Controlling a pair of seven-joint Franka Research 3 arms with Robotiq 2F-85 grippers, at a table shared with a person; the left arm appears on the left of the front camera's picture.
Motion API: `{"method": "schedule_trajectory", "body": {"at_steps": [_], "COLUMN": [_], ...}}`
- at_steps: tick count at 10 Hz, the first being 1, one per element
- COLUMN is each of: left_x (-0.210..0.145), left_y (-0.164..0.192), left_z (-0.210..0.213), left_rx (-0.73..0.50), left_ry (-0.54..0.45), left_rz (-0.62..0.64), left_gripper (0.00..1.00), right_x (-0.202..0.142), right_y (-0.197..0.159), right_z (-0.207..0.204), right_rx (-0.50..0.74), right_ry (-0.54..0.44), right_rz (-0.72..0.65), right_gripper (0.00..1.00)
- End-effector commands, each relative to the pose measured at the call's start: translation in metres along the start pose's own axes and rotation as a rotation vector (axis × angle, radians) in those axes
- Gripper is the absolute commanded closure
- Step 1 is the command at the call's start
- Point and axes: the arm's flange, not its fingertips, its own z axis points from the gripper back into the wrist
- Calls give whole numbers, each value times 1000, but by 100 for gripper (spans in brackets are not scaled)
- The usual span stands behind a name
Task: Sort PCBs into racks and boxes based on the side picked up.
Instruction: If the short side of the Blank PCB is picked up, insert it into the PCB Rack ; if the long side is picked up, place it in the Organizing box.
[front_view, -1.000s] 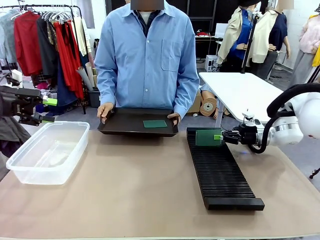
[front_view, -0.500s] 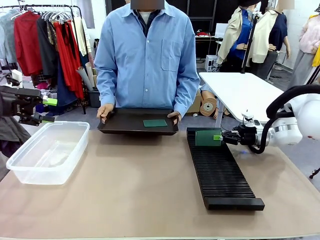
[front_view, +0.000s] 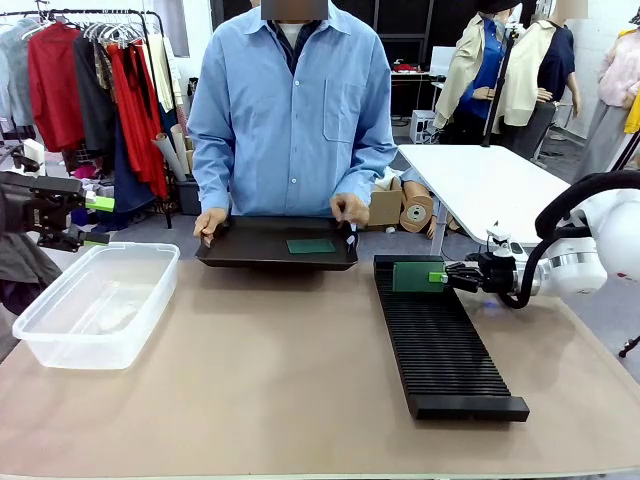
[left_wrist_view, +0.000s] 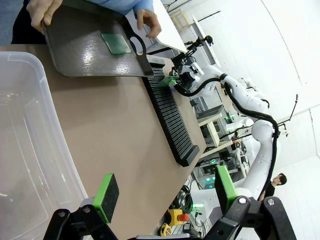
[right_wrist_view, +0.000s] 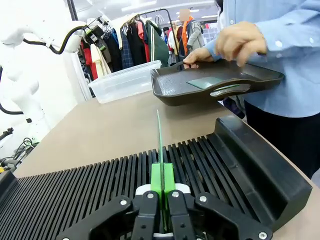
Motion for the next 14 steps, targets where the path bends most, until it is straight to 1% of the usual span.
{"method": "schedule_trajectory", "body": {"at_steps": [1, 3, 4, 8, 9, 14], "left_x": [-1, -1, -1, -1, -1, -1], "left_y": [-1, -1, -1, -1, -1, -1], "left_z": [0, 0, 0, 0, 0, 0], "left_rx": [-3, -3, -3, -3, -3, -3], "left_ry": [0, 0, 0, 0, 0, 0], "left_rz": [0, 0, 0, 0, 0, 0], "left_gripper": [0, 0, 0, 0, 0, 0], "right_x": [-11, -8, -5, -3, -2, 1], "right_y": [0, 2, 3, 3, 3, 3], "right_z": [6, 6, 7, 9, 10, 11], "right_rx": [-14, -12, -4, -6, -7, -14], "right_ry": [19, 20, 2, -19, -21, -12], "right_rz": [24, 30, 21, 20, 19, 28], "right_gripper": [100, 100, 94, 16, 0, 0]}}
